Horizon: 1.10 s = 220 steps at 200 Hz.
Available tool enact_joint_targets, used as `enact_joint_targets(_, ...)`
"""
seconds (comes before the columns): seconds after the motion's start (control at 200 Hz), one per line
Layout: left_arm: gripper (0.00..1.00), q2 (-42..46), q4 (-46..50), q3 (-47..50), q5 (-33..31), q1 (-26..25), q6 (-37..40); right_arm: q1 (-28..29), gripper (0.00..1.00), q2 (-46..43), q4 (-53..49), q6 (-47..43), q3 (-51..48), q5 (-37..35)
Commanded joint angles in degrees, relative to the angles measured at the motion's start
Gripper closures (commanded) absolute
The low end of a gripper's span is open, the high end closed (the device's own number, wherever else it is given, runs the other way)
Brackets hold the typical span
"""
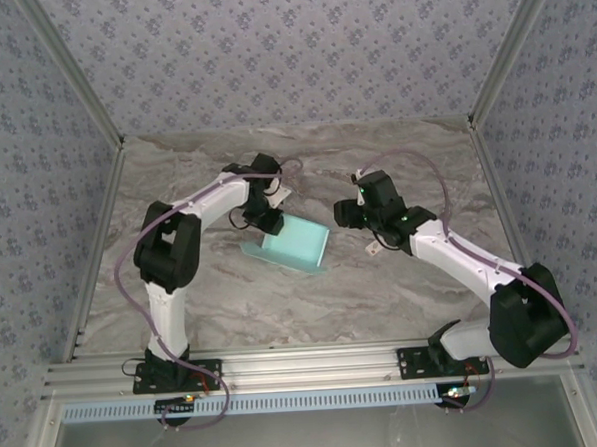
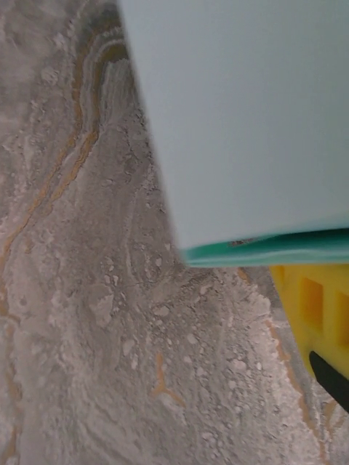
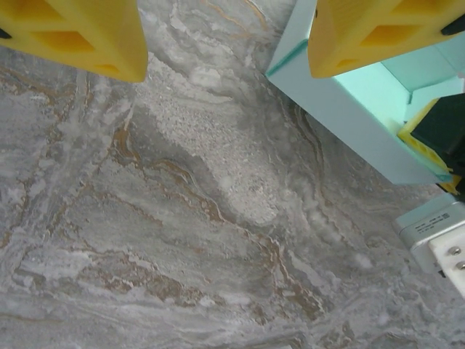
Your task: Fold the paper box
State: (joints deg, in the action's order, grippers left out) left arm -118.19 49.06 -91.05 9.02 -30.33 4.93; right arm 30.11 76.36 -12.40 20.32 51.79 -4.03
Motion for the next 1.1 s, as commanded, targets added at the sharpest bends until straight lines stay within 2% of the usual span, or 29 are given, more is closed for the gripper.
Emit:
enact_joint_targets(0.0,0.76,-3.1,7.4,-4.6,-0.3,0.1,3.4,-0.2,0.38,-1.4,-1.7,1.2,-1.2,-0.3)
enact_joint_targets(0.195,0.71,-7.1,8.5,-10.7,1.1,0.1,3.4,-0.3,0.38,-1.5,-2.5,1.3,-2.3,-0.9)
enact_joint_targets(0.435,0.51,-9.6,8.9,-18.4,5.5,0.8,3.0,-0.9,0.38,-0.3,-2.7,0.9,-3.0,-0.2)
enact_joint_targets(0.67,0.41,-6.5,6.7,-24.1,9.0,2.9,0.6,-4.8,0.36,3.9,-2.0,1.8,-0.7,1.5)
enact_joint_targets(0.79,0.37,-0.5,1.0,-21.0,9.9,5.2,-2.6,-4.8,0.37,10.8,-2.2,1.0,3.8,3.6)
enact_joint_targets(0.859,0.37,4.0,-3.3,-15.2,9.4,6.8,-5.1,-4.5,0.38,14.6,-2.0,1.0,6.1,5.4)
enact_joint_targets(1.094,0.37,21.7,-21.9,11.4,5.5,12.5,-15.6,-3.2,0.41,24.6,-1.3,-1.0,12.8,16.4)
